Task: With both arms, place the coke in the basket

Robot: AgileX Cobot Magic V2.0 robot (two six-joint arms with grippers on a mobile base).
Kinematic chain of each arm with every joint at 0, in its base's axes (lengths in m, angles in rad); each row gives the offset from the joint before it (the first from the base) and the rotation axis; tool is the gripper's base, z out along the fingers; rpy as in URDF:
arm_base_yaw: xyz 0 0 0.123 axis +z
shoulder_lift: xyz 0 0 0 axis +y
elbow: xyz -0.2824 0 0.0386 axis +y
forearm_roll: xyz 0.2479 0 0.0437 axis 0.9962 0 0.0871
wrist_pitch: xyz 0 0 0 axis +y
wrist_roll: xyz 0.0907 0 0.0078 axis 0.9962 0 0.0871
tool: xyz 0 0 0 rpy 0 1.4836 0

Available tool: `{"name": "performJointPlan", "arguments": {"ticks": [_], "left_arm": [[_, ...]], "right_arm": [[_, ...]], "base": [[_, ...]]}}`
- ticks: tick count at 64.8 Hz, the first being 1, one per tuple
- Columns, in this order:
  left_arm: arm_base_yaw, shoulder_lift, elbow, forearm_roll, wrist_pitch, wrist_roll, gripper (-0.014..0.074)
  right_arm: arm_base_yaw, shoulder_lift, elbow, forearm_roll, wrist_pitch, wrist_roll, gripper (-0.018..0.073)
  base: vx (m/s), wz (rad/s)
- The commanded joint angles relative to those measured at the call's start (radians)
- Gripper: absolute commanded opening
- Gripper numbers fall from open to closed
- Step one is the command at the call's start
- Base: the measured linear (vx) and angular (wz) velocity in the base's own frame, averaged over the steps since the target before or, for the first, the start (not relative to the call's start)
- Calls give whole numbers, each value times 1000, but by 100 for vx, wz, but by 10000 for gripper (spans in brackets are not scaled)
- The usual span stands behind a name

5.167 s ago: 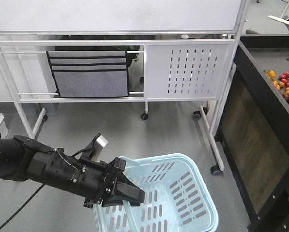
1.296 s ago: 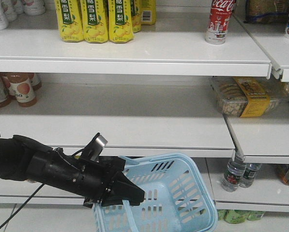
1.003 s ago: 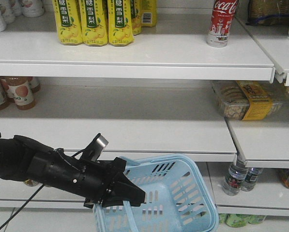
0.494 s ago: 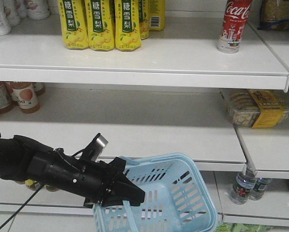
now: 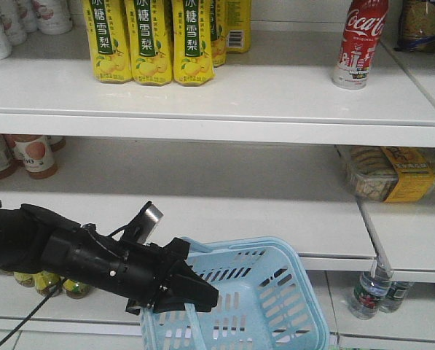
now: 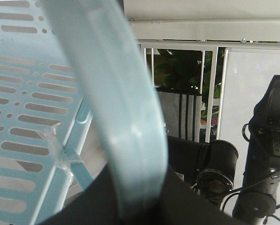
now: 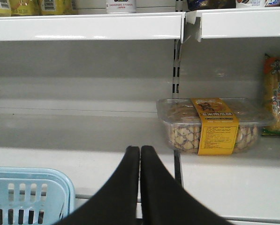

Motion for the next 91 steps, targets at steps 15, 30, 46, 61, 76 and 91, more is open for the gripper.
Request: {"name": "performJointPlan", "arguments": {"ticks": [15,30,46,61,76,91], "left_arm": [[-3,-51,-16,-65,77,12,-6],[-3,-51,-16,-65,77,12,-6],[-3,-51,-16,-65,77,12,-6],[-3,-51,-16,-65,77,12,-6],[-3,-51,-16,-65,77,12,-6],[-3,-51,-16,-65,77,12,-6]], "right_arm": [[1,-13,7,-5,-72,-3,-10],[1,-13,7,-5,-72,-3,-10],[1,-13,7,-5,-72,-3,-10],[1,-13,7,-5,-72,-3,-10],[1,-13,7,-5,-72,-3,-10],[1,-13,7,-5,-72,-3,-10]], "base": [[4,-3],[3,-3],[2,-1],[2,-1],[2,0],[3,-1]]}}
